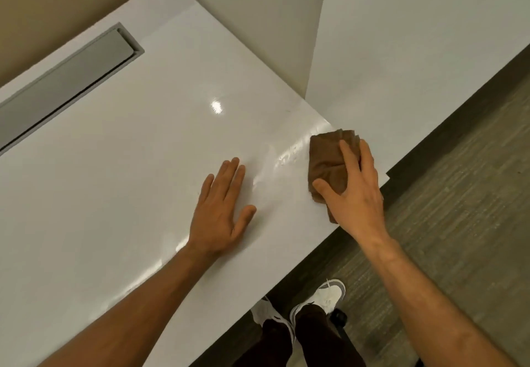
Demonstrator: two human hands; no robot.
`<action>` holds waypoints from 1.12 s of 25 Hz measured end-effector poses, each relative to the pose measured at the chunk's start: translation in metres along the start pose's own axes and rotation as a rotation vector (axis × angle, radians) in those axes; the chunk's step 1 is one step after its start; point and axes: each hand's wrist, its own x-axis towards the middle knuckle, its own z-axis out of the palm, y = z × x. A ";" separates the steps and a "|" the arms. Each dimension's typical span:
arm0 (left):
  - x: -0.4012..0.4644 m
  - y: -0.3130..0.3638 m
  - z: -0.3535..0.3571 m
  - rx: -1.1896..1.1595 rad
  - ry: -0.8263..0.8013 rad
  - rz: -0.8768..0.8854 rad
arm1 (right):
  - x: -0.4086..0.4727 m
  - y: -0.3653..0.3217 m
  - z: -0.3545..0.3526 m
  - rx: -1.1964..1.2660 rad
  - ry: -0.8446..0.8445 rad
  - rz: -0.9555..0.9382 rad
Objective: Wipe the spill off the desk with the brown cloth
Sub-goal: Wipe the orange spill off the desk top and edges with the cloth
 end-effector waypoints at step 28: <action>-0.133 -0.143 -0.036 -0.042 -0.014 -0.381 | -0.083 -0.125 0.174 0.042 -0.435 -0.901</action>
